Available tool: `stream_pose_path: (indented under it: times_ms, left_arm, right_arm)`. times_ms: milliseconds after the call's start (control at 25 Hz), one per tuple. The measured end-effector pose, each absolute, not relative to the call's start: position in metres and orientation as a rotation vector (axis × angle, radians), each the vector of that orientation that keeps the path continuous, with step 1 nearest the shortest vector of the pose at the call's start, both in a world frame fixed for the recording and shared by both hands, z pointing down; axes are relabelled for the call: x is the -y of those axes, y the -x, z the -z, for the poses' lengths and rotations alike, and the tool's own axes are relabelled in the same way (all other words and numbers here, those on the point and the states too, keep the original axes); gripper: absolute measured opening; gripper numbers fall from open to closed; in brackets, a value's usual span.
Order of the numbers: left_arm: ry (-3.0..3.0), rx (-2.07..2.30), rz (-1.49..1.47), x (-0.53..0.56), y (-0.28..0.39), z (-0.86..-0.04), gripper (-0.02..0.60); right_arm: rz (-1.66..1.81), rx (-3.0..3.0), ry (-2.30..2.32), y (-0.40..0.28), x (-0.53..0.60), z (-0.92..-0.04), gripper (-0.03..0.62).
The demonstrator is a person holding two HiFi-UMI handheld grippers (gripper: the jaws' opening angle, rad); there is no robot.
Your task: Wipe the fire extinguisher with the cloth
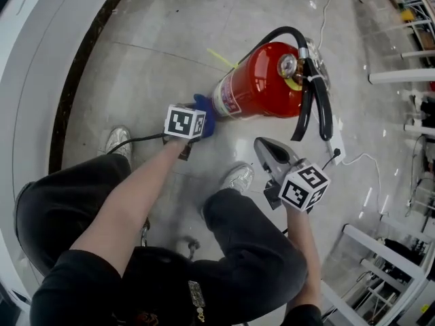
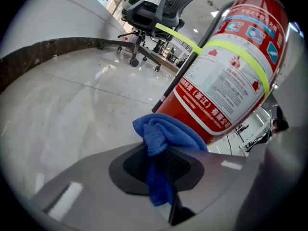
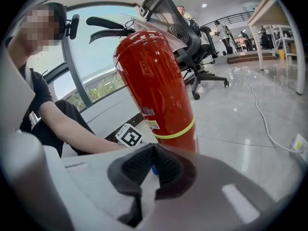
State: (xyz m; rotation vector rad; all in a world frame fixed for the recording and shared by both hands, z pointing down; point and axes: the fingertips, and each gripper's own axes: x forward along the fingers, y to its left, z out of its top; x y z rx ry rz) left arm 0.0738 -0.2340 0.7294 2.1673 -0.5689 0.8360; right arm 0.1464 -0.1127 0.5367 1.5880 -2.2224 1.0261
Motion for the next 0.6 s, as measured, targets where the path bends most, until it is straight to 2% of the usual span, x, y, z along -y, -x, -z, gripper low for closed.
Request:
stream_pose_path:
  times_ms: [360,600]
  left_arm:
    - [-2.123,0.552,-0.803,0.188,-0.081,-0.73,0.054]
    - [-2.219,0.458,-0.76,0.168,-0.089,-0.694,0.054]
  right_arm:
    - [-1.0,2.253,-1.561,-0.147,0.093,-0.531,0.002]
    - [-0.994,2.271,-1.495,-0.14,0.083,-0.544,0.002]
